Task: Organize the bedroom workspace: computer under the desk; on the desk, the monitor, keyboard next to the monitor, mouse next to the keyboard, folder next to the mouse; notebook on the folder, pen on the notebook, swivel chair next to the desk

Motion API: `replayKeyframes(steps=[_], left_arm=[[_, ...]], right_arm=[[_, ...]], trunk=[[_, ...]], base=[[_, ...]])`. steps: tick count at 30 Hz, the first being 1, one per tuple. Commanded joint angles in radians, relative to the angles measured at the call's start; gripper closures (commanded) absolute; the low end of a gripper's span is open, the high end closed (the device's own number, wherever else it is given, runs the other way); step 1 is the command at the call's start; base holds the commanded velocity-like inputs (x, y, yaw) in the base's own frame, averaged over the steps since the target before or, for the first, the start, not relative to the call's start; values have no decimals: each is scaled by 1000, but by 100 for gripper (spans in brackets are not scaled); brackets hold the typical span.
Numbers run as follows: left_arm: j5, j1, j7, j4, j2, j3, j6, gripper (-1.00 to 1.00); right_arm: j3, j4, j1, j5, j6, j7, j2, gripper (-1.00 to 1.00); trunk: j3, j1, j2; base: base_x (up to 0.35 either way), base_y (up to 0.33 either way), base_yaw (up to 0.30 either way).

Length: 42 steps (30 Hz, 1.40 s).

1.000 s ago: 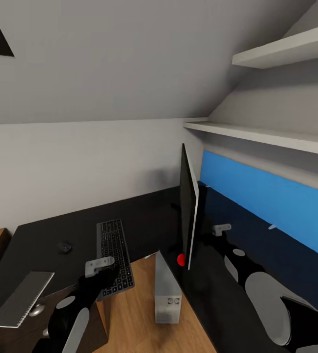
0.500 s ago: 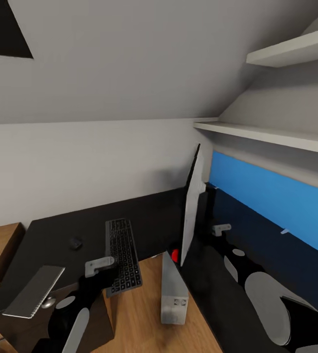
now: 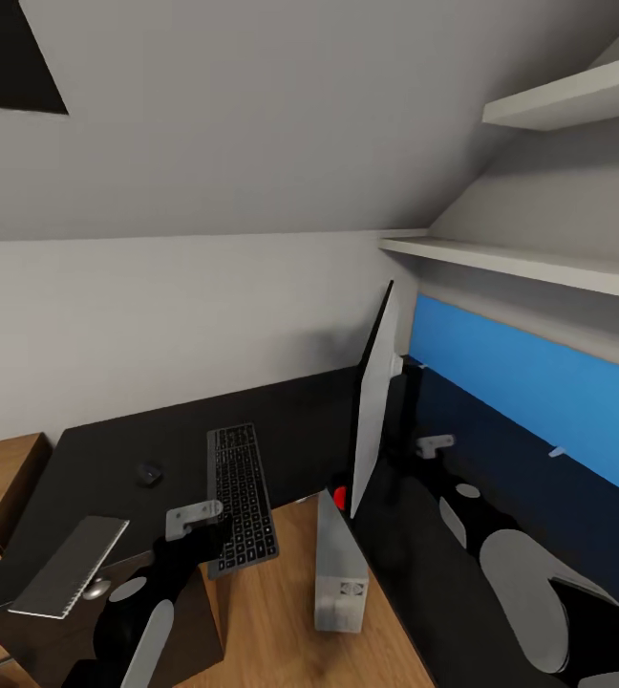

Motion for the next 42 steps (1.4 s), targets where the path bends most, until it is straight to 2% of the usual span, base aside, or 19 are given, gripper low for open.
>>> replayKeyframes(steps=[1, 3, 11, 28, 33, 35, 38, 42], left_arm=[[11, -1, 9, -1, 0, -1, 3, -100], [11, -1, 9, -1, 0, -1, 3, -100], [11, -1, 9, -1, 0, -1, 3, -100], [11, -1, 9, -1, 0, -1, 3, -100], [11, -1, 9, -2, 0, -1, 3, -100], [11, -1, 9, -2, 0, -1, 3, -100], [11, -1, 9, -2, 0, -1, 3, -100], [12, -1, 9, -3, 0, -1, 3, -100]], right_arm=[[-9, 1, -1, 9, -4, 5, -1, -100], [-9, 0, -1, 9, -25, 3, -10, -100], [-9, 4, -1, 9, -81, -18, -20, -100], [-9, 1, -1, 7, -85, -40, -22, -100], [-10, 2, -1, 6, -91, -43, -54, -100], [-11, 2, -1, 6, -90, -57, -59, -100], [-12, 6, -1, 6, -89, -121, -61, -100], [-9, 10, -1, 6, -90, -262, -60, -100]], trunk=[[-1, 0, -1], [-1, 0, -1], [-1, 0, -1], [-1, 0, -1], [-1, 0, -1], [-1, 0, -1], [-1, 0, -1], [-1, 0, -1]], base=[[0, 0, 0], [0, 0, 0], [0, 0, 0], [0, 0, 0], [0, 0, 0], [0, 0, 0], [0, 0, 0], [0, 0, 0]])
